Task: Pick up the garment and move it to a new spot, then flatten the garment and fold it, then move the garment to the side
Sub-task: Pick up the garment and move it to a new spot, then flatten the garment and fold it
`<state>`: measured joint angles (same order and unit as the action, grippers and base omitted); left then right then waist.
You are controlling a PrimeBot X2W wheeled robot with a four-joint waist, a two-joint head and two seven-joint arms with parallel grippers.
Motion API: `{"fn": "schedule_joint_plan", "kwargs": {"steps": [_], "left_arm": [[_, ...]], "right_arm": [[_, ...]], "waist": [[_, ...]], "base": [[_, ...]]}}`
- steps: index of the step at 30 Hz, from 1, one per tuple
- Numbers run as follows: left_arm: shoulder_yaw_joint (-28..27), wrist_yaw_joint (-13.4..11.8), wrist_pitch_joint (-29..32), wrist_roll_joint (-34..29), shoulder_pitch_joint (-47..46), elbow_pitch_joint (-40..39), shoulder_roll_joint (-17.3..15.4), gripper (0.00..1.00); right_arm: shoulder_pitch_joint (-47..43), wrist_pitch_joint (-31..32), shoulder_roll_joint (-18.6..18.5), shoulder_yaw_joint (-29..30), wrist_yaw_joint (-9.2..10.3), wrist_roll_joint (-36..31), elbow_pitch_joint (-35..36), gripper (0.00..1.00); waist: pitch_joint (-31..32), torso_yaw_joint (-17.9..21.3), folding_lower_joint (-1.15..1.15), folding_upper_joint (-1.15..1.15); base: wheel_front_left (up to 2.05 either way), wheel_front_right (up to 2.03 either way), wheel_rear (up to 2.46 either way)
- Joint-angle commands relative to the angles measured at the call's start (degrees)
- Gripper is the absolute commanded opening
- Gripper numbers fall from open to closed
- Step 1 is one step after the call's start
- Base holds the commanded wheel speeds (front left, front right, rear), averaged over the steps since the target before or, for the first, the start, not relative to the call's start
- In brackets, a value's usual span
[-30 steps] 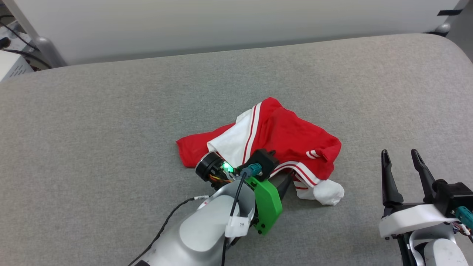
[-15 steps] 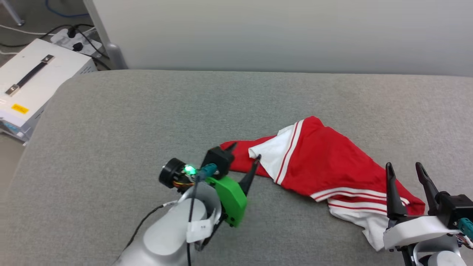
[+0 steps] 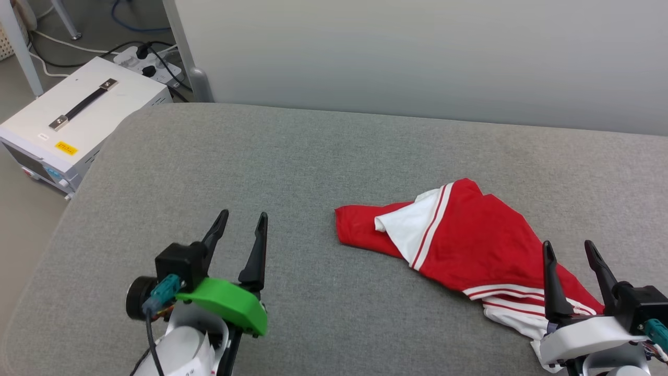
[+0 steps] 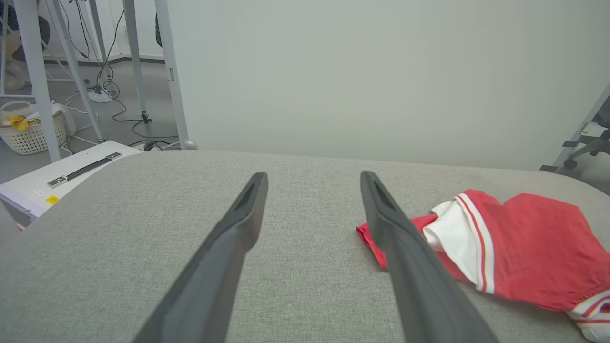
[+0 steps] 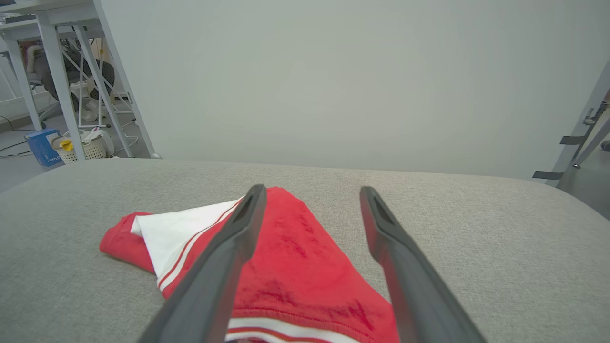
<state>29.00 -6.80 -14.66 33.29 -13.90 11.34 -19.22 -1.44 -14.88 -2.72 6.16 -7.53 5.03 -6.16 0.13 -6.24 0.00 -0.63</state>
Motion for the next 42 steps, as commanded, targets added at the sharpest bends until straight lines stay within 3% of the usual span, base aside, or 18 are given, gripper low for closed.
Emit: {"fn": "schedule_joint_plan", "kwargs": {"steps": [1,7,16,20,26,32,36,42], "left_arm": [[-1.7,0.3,-0.3,-1.6,2.9,-1.7,0.9,1.0],[-8.0,3.3,-0.3,-6.4,9.3,-5.4,5.0,1.0],[-13.3,7.4,-0.3,-13.2,9.4,-4.4,9.6,1.0],[-14.8,9.0,-0.3,-14.9,9.4,-3.5,11.2,1.0],[-16.0,11.1,-0.3,-16.8,8.5,-2.3,13.3,1.0],[-16.4,12.4,-0.3,-18.0,6.7,-1.4,14.7,1.0],[-16.8,12.9,-0.3,-18.4,5.7,-1.1,15.4,1.0],[-16.9,13.4,-0.3,-18.9,4.9,-0.4,16.0,1.0]], "right_arm": [[-0.9,-0.1,-0.2,-0.3,0.04,-0.3,0.3,1.0],[-0.7,-0.1,-0.2,-1.0,0.04,-1.1,0.6,1.0],[-0.4,1.2,-0.2,-3.9,0.04,-5.2,0.8,1.0],[0.8,10.5,-3.1,-9.8,0.04,-4.4,0.3,1.0],[5.0,26.2,-11.2,-19.9,0.04,2.0,1.0,1.0],[9.4,37.6,-17.3,-25.1,0.04,8.4,0.2,1.0],[11.3,42.4,-20.0,-27.6,0.04,10.9,-0.8,1.0],[12.2,45.5,-20.9,-30.2,0.04,13.7,-3.0,1.0]], "waist": [[-0.4,-0.1,0.0,0.63],[-1.4,-0.4,0.0,0.63],[-2.2,-1.8,0.0,0.63],[-2.7,-2.6,0.0,0.63],[-4.8,-4.5,0.0,0.63],[-7.8,-7.2,0.0,0.63],[-9.8,-8.9,0.0,0.63],[-11.3,-10.3,0.0,0.63]], "base": [[0.0,0.0,0.0],[0.0,0.0,0.0],[0.0,0.0,0.0],[0.0,0.0,0.0],[0.0,0.0,0.0],[0.0,0.0,0.0],[0.0,0.0,0.0],[0.0,0.0,0.0]]}}
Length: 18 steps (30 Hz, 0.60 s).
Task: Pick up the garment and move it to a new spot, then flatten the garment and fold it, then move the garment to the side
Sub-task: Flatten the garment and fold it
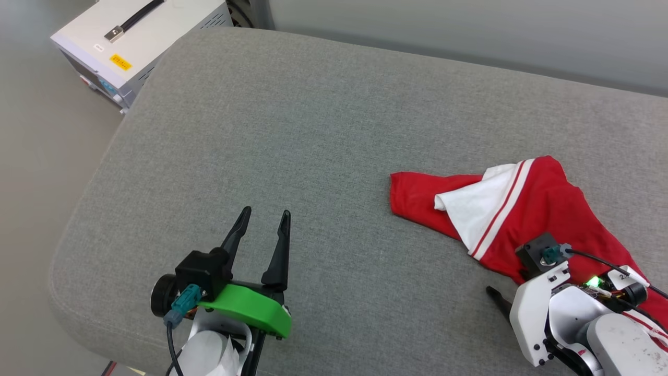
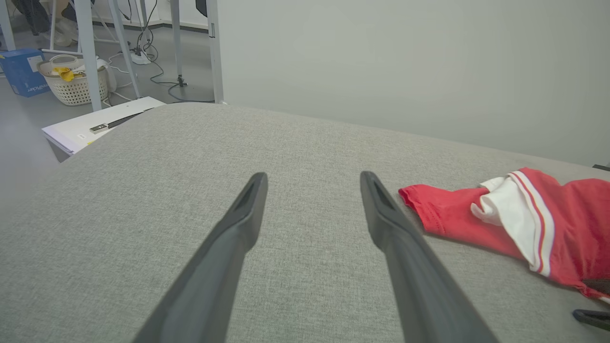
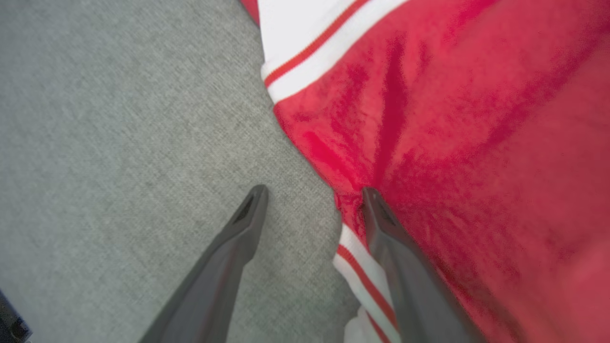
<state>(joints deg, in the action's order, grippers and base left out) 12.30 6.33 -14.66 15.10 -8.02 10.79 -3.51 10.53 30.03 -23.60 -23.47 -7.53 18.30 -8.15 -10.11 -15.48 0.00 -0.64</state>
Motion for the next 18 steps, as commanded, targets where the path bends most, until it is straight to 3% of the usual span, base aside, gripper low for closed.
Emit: {"fn": "schedule_joint_plan", "kwargs": {"steps": [1,2,3,4,5,6,18], "left_arm": [[-0.2,0.3,-0.3,-0.8,-1.1,0.2,0.4,1.0],[-0.2,0.4,-0.3,-0.9,-1.2,0.3,0.4,1.0],[-0.2,0.4,-0.3,-0.9,-1.3,0.4,0.4,1.0],[-0.2,0.4,-0.3,-1.0,-1.3,0.5,0.5,1.0],[-0.2,0.5,-0.3,-1.1,-1.4,0.5,0.5,1.0],[-0.2,0.5,-0.3,-1.2,-1.5,0.6,0.5,1.0],[-0.9,0.8,-0.3,-2.3,-1.3,1.5,0.6,1.0]], "right_arm": [[0.2,0.7,0.0,-0.8,0.04,0.8,-1.3,1.0],[0.2,0.7,0.1,-1.1,0.04,1.1,-1.8,0.88],[0.2,0.8,0.1,-1.3,0.04,1.2,-2.3,0.49],[0.2,0.8,0.1,-1.6,0.04,1.3,-2.9,0.36],[0.2,0.7,0.0,-1.8,0.04,1.4,-3.4,0.14],[0.3,0.5,0.0,-1.9,0.04,1.5,-3.9,0.0],[1.2,-4.6,0.9,-2.6,0.04,1.6,-6.4,0.0]], "waist": [[-1.2,-1.2,0.0,0.64],[-1.3,-1.3,0.0,0.64],[-1.3,-1.4,0.0,0.64],[-1.4,-1.4,0.0,0.64],[-1.4,-1.5,0.0,0.64],[-1.3,-1.5,0.0,0.64],[1.0,-0.5,0.0,0.64]], "base": [[0.0,0.0,0.0],[0.0,0.0,0.0],[0.0,0.0,0.0],[0.0,0.0,0.0],[0.0,0.0,0.0],[0.0,0.0,0.0],[0.0,0.0,0.0]]}}
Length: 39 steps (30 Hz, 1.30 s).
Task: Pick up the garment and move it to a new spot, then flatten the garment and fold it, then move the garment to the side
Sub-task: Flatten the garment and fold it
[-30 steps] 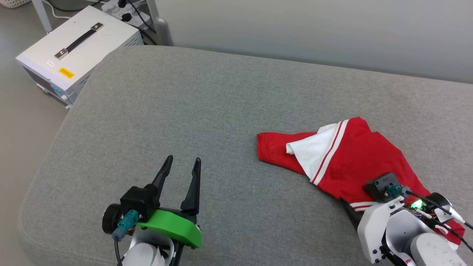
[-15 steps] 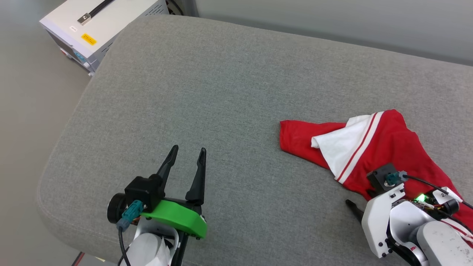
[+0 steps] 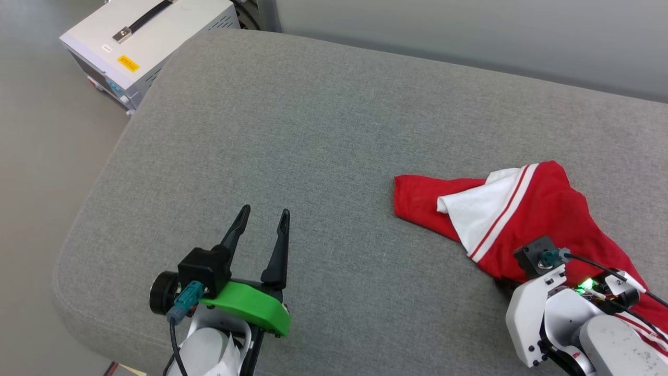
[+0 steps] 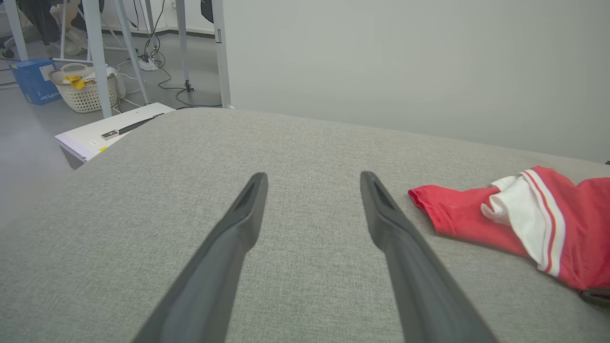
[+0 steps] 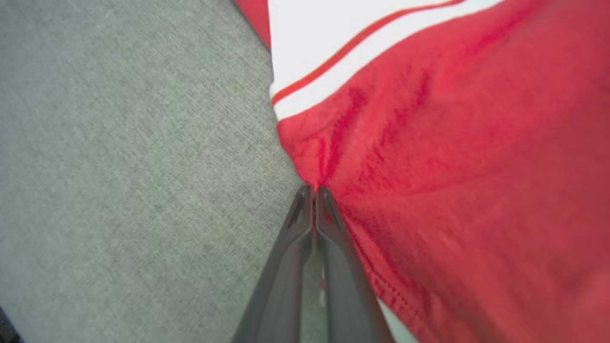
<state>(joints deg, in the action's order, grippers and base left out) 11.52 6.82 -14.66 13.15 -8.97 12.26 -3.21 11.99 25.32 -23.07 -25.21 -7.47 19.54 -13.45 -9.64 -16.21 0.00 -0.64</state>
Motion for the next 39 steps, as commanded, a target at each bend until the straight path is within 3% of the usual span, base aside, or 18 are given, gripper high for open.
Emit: {"fn": "schedule_joint_plan", "kwargs": {"steps": [1,12,22,29,30,31,34,39], "left_arm": [[-0.1,0.3,-0.3,-0.3,-0.3,0.1,0.3,1.0],[-0.1,0.4,-0.3,-0.7,1.0,0.6,0.3,1.0],[-0.9,0.5,-0.3,-1.0,2.2,0.6,0.3,1.0],[-1.2,0.5,-0.3,-1.0,3.1,0.7,0.3,1.0],[-1.2,0.5,-0.3,-1.0,3.1,0.7,0.3,1.0],[-1.3,0.5,-0.3,-1.0,3.2,0.7,0.3,1.0],[-1.7,0.4,-0.3,-0.9,3.3,0.7,0.3,1.0],[-2.7,0.3,-0.3,-1.1,3.6,0.3,0.3,1.0]], "right_arm": [[-0.2,-0.3,0.4,-0.9,-0.02,0.3,-1.0,0.0],[-0.9,-2.6,2.9,-4.1,-0.02,2.5,3.8,0.0],[-0.8,-1.1,6.0,-16.0,-0.02,8.0,8.1,0.0],[0.1,-1.9,7.2,-22.1,-0.02,9.5,4.9,0.0],[0.3,-2.3,7.2,-22.4,-0.02,9.4,4.5,0.42],[0.2,-2.8,7.3,-22.4,-0.02,9.7,3.9,1.0],[0.7,-5.0,7.4,-21.6,-0.02,10.9,3.9,1.0],[1.5,-10.8,5.7,-15.0,-0.02,10.8,7.0,1.0]], "waist": [[0.8,0.3,0.0,0.64],[3.9,0.2,0.0,0.64],[5.8,-1.5,0.0,0.64],[6.2,-1.7,0.0,0.64],[6.2,-1.6,0.0,0.64],[6.3,-1.4,0.0,0.64],[6.5,-0.4,0.0,0.64],[7.3,2.0,0.0,0.64]], "base": [[0.0,0.0,0.0],[0.0,0.0,0.0],[0.0,0.0,0.0],[0.0,0.0,0.0],[0.0,0.0,0.0],[0.0,0.0,0.0],[0.0,0.0,0.0],[0.0,0.0,0.0]]}}
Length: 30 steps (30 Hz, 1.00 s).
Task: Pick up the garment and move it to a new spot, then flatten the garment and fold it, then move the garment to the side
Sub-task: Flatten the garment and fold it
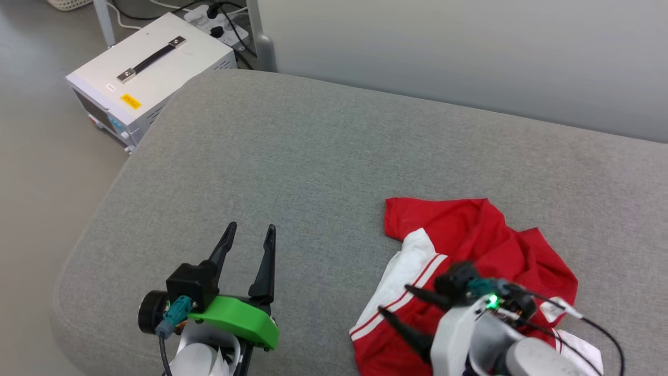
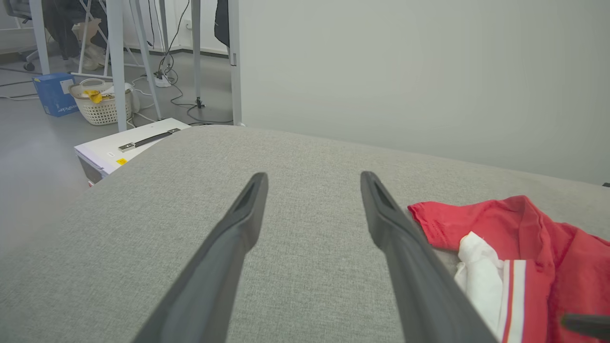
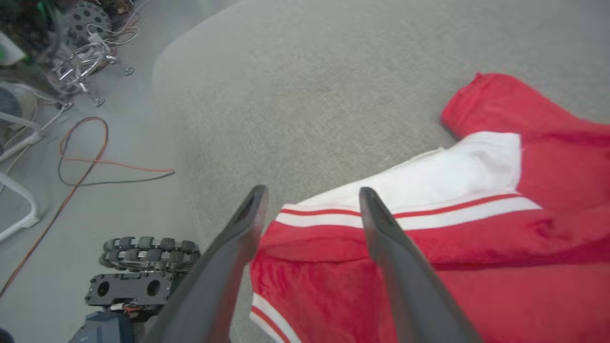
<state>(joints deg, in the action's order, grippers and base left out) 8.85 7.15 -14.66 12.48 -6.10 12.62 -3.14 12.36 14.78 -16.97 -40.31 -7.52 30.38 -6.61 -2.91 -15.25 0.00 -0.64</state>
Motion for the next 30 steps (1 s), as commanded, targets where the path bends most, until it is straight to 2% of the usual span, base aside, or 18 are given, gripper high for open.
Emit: {"fn": "schedule_joint_plan", "kwargs": {"steps": [1,6,12,14,16,21,25,30], "left_arm": [[-0.2,0.0,-0.3,-0.5,0.8,-0.2,0.3,1.0],[-0.9,0.0,-0.3,-0.6,1.3,-1.0,0.3,1.0],[-1.1,0.0,-0.3,-0.6,1.1,-1.9,0.3,1.0],[-1.1,0.1,-0.3,-0.6,1.0,-2.1,0.3,1.0],[-1.1,0.1,-0.3,-0.5,1.0,-2.3,0.3,1.0],[-0.9,0.1,-0.3,-0.5,1.0,-2.4,0.3,1.0],[-0.6,0.2,-0.3,-0.7,0.6,-2.3,0.3,1.0],[-0.2,0.2,-0.3,-0.8,-0.2,-2.1,0.3,1.0]], "right_arm": [[1.1,-1.1,-0.8,1.6,0.03,-0.4,0.9,1.0],[-0.3,-3.3,-3.2,12.7,0.03,-4.3,4.6,1.0],[-4.9,1.6,-4.3,25.9,0.03,-11.1,8.7,1.0],[-6.7,3.0,-3.4,30.5,0.03,-13.9,10.3,1.0],[-8.8,4.4,-0.9,35.0,0.03,-15.5,11.9,1.0],[-15.4,13.6,5.3,43.1,0.03,-17.7,14.6,1.0],[-19.0,22.3,6.7,45.6,0.03,-18.4,15.9,1.0],[-20.0,29.5,7.8,47.2,0.03,-17.4,16.6,1.0]], "waist": [[0.6,1.5,0.0,0.64],[1.1,4.3,0.0,0.64],[0.3,6.8,0.0,0.64],[0.0,7.3,0.0,0.64],[-0.3,7.7,0.0,0.64],[-1.2,8.5,0.0,0.64],[-2.1,8.7,0.0,0.64],[-3.4,8.6,0.0,0.64]], "base": [[0.0,0.0,0.0],[0.0,0.0,0.0],[0.0,0.0,0.0],[0.0,0.0,0.0],[0.0,0.0,0.0],[0.0,0.0,0.0],[0.0,0.0,0.0],[0.0,0.0,0.0]]}}
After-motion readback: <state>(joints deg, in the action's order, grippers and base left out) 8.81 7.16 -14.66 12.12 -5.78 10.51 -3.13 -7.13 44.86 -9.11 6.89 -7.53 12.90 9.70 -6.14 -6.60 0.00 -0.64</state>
